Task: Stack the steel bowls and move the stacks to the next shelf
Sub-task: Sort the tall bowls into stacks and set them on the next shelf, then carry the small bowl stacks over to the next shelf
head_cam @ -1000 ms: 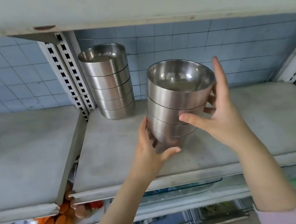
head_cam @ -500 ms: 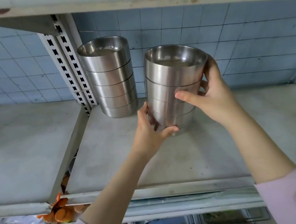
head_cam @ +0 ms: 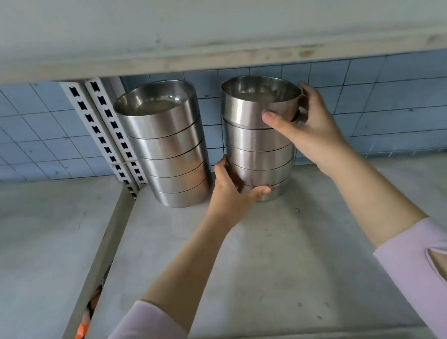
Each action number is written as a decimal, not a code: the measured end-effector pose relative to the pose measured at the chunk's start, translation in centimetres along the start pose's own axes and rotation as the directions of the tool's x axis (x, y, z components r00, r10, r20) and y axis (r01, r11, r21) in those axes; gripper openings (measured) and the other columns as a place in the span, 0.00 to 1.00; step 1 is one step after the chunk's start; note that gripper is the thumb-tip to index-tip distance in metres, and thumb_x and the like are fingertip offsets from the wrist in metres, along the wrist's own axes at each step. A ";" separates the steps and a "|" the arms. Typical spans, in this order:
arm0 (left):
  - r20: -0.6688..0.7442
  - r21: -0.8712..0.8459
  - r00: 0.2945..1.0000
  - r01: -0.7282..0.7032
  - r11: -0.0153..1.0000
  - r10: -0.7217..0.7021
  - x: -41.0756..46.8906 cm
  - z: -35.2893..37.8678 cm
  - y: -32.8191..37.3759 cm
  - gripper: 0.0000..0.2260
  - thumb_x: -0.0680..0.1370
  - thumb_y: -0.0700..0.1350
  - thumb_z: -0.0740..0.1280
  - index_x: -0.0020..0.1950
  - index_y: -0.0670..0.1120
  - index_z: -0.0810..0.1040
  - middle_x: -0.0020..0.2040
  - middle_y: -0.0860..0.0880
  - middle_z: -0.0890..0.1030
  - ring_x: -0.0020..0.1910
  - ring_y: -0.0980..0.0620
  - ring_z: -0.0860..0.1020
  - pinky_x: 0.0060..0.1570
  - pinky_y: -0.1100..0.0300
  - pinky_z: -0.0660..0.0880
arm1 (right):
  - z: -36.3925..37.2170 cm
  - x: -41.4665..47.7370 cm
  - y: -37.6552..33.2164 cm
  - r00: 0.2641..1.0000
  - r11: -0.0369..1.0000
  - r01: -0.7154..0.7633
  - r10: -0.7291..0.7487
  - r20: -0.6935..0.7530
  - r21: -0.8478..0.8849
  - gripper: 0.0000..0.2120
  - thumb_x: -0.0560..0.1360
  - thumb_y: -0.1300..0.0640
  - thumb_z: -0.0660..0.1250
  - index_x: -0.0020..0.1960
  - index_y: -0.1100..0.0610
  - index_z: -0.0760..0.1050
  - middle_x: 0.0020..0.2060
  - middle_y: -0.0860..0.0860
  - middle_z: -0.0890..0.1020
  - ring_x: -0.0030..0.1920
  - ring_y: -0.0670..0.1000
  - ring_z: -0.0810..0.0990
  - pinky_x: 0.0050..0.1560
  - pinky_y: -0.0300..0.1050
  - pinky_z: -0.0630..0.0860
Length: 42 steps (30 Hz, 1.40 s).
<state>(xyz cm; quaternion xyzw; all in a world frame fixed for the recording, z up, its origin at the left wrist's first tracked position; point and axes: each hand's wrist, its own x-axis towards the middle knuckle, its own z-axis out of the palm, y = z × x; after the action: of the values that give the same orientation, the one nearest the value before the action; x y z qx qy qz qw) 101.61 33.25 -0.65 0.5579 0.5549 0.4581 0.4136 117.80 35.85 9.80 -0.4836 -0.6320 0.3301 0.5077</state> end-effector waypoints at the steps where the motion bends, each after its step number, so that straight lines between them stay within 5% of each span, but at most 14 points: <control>1: -0.001 0.016 1.000 -0.001 1.000 0.001 0.2 0.0 -0.1 0.52 0.62 0.52 0.81 0.75 0.47 0.51 0.71 0.51 0.68 0.67 0.54 0.71 0.68 0.57 0.68 | -0.1 0.2 -0.1 1.000 1.000 0.016 -0.016 -0.027 -0.001 0.44 0.62 0.40 0.79 0.72 0.49 0.63 0.61 0.40 0.77 0.60 0.40 0.78 0.58 0.36 0.76; 4: -0.007 0.062 1.000 0.000 0.998 0.001 0.3 0.0 -0.2 0.52 0.62 0.54 0.80 0.75 0.48 0.51 0.72 0.51 0.67 0.68 0.54 0.70 0.68 0.56 0.68 | -0.8 0.5 -0.5 0.998 0.998 0.053 -0.053 -0.016 -0.017 0.34 0.65 0.45 0.79 0.67 0.43 0.67 0.61 0.41 0.77 0.56 0.39 0.80 0.49 0.31 0.76; 9: -0.006 0.080 1.000 -0.004 0.997 0.005 0.3 0.1 -0.4 0.54 0.59 0.59 0.79 0.75 0.49 0.51 0.72 0.50 0.68 0.68 0.54 0.69 0.69 0.55 0.67 | -1.1 0.4 0.0 0.999 0.999 0.041 -0.040 0.029 -0.013 0.31 0.62 0.39 0.77 0.62 0.42 0.72 0.61 0.44 0.80 0.58 0.45 0.81 0.54 0.38 0.78; 14: 0.024 0.089 0.999 0.026 0.996 -0.028 0.2 0.1 0.2 0.57 0.56 0.65 0.76 0.76 0.48 0.50 0.74 0.51 0.65 0.70 0.56 0.65 0.70 0.58 0.64 | -1.2 0.9 0.2 0.998 0.999 0.040 -0.039 0.052 -0.020 0.34 0.63 0.37 0.76 0.65 0.47 0.72 0.62 0.44 0.80 0.57 0.43 0.81 0.53 0.36 0.76; 21: 0.034 0.189 0.997 0.068 0.980 -0.076 -1.3 -0.4 1.3 0.53 0.69 0.57 0.75 0.78 0.51 0.38 0.77 0.47 0.60 0.73 0.50 0.63 0.61 0.65 0.61 | -0.7 -1.4 -0.5 0.996 0.998 -0.054 0.052 -0.074 -0.017 0.49 0.63 0.31 0.73 0.76 0.52 0.63 0.70 0.45 0.73 0.65 0.47 0.77 0.62 0.40 0.74; 25: 0.061 0.283 0.997 0.023 0.959 -0.042 -6.1 -3.1 2.3 0.42 0.71 0.59 0.72 0.78 0.51 0.54 0.75 0.49 0.64 0.72 0.49 0.66 0.68 0.55 0.66 | 0.2 -8.0 -2.2 0.967 0.999 -0.051 0.047 -0.249 -0.008 0.28 0.74 0.47 0.74 0.71 0.49 0.69 0.67 0.43 0.75 0.66 0.47 0.75 0.63 0.42 0.73; 29: 0.040 0.250 0.996 -0.083 0.965 0.076 -13.1 -9.9 2.0 0.21 0.73 0.55 0.71 0.65 0.56 0.75 0.62 0.56 0.78 0.62 0.58 0.75 0.59 0.65 0.73 | 2.7 -15.4 -3.3 0.971 0.998 -0.053 0.045 -0.235 -0.028 0.16 0.75 0.53 0.73 0.62 0.49 0.77 0.60 0.43 0.81 0.61 0.44 0.79 0.65 0.49 0.75; 32: -0.056 0.224 0.996 -0.053 0.973 0.067 -19.5 -16.9 1.0 0.17 0.70 0.58 0.68 0.58 0.63 0.76 0.56 0.61 0.79 0.58 0.63 0.77 0.57 0.68 0.73 | 7.2 -20.1 -4.5 0.988 0.996 -0.050 0.039 -0.150 -0.072 0.13 0.75 0.55 0.72 0.59 0.50 0.79 0.57 0.42 0.82 0.60 0.43 0.79 0.65 0.49 0.75; 37: -0.262 0.207 0.964 0.100 0.973 -0.043 -28.8 -30.2 -2.0 0.15 0.74 0.49 0.70 0.56 0.67 0.75 0.57 0.59 0.78 0.57 0.58 0.77 0.50 0.69 0.72 | 20.2 -24.7 -8.7 0.986 0.983 0.106 -0.085 0.141 -0.147 0.16 0.75 0.51 0.71 0.63 0.46 0.76 0.59 0.33 0.76 0.61 0.27 0.71 0.62 0.23 0.64; 42: -0.462 0.214 0.886 0.159 0.964 -0.044 -35.8 -43.2 -4.0 0.16 0.75 0.50 0.70 0.56 0.69 0.74 0.54 0.61 0.79 0.54 0.57 0.79 0.50 0.62 0.74 | 34.8 -28.2 -13.7 0.946 0.976 0.207 -0.182 0.270 -0.067 0.21 0.76 0.51 0.70 0.68 0.51 0.74 0.64 0.38 0.76 0.65 0.31 0.69 0.64 0.23 0.61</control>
<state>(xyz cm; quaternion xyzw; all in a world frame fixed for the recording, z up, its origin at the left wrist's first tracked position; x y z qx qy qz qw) 59.99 -4.38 3.88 0.4526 0.7169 0.4805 0.2242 81.02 7.40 3.83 -0.3945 -0.7531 0.3092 0.4263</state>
